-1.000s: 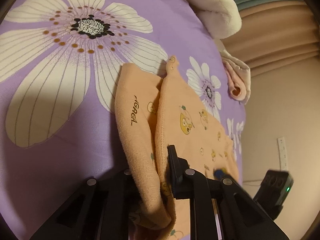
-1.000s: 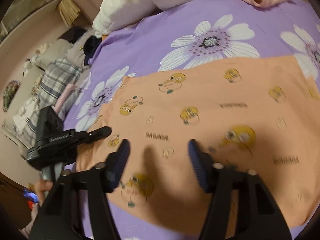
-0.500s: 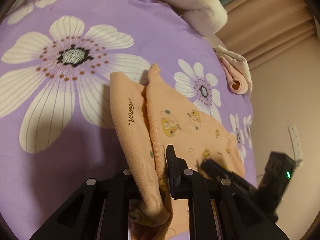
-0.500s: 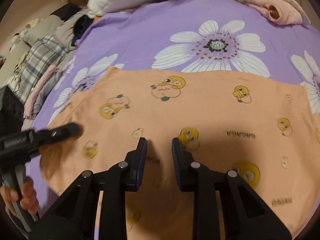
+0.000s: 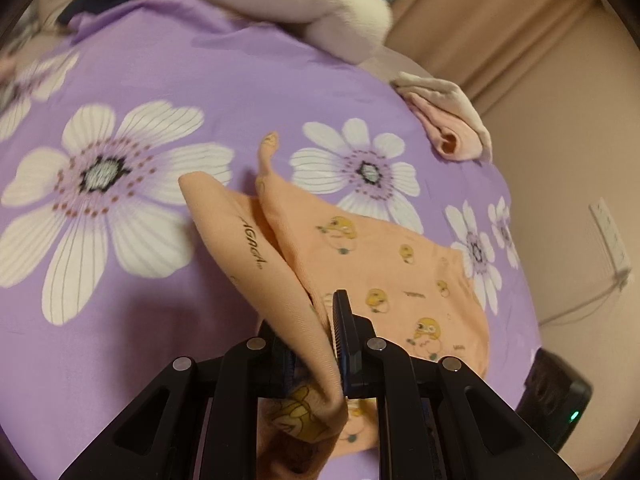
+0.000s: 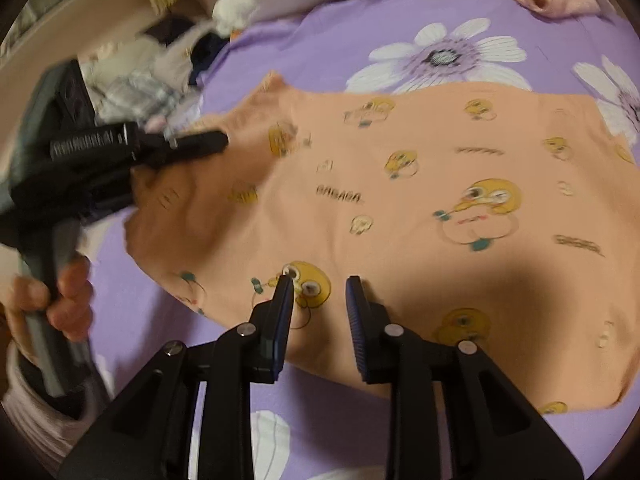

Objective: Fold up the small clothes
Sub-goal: 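Grasp the shirt edge with the left gripper while the right gripper grasps beside it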

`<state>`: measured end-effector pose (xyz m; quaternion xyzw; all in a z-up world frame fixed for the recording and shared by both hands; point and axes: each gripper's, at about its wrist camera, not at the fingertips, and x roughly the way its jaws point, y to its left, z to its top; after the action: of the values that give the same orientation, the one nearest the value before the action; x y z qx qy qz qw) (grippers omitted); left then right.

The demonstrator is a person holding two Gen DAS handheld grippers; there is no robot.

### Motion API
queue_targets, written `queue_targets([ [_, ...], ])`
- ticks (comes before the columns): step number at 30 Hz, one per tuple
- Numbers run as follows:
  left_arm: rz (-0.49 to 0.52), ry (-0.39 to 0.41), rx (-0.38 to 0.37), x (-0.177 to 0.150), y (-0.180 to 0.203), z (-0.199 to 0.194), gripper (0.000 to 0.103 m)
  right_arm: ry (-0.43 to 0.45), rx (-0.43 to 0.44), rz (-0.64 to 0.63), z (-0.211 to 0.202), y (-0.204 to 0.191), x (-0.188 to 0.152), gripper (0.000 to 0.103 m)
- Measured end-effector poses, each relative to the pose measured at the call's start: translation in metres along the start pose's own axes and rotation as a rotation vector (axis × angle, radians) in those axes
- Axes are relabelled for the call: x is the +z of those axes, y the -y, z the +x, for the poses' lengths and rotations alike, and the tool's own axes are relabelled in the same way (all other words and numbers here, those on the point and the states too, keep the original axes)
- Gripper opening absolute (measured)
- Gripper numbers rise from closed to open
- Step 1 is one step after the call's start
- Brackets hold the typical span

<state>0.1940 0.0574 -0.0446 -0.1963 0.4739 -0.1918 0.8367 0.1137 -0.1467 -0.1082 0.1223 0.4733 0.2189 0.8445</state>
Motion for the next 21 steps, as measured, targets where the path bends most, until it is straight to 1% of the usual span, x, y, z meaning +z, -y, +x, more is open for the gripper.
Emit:
queue_targets([
  [2, 0.042, 0.007, 0.018, 0.001, 0.016, 0.000, 0.015, 0.053, 0.026, 0.052, -0.016, 0.014, 0.004, 0.028],
  [5, 0.098, 0.008, 0.020, 0.003, 0.041, 0.005, 0.015, 0.106, 0.047, 0.127, -0.034, 0.037, 0.007, 0.028],
  [9, 0.157, -0.001, 0.009, 0.002, 0.073, 0.018, 0.015, 0.154, 0.053, 0.207, -0.053, 0.066, 0.005, 0.028],
  [12, 0.237, -0.026, 0.007, -0.005, 0.103, 0.034, 0.015, 0.175, 0.067, 0.249, -0.061, 0.080, 0.003, 0.028],
  [13, 0.263, -0.042, 0.011, -0.009, 0.111, 0.039, 0.015, 0.182, 0.071, 0.264, -0.064, 0.086, 0.002, 0.028],
  [15, 0.307, -0.103, 0.017, -0.019, 0.126, 0.059, 0.015, 0.198, 0.075, 0.309, -0.068, 0.100, 0.001, 0.028],
  [17, 0.328, -0.156, 0.019, -0.029, 0.132, 0.075, 0.015, 0.214, 0.093, 0.353, -0.071, 0.110, 0.000, 0.029],
  [19, 0.334, -0.209, 0.016, -0.036, 0.132, 0.087, 0.015, 0.224, 0.127, 0.396, -0.075, 0.120, -0.004, 0.033],
  [21, 0.334, -0.235, 0.007, -0.042, 0.129, 0.088, 0.015, 0.226, 0.157, 0.428, -0.078, 0.126, -0.007, 0.042],
])
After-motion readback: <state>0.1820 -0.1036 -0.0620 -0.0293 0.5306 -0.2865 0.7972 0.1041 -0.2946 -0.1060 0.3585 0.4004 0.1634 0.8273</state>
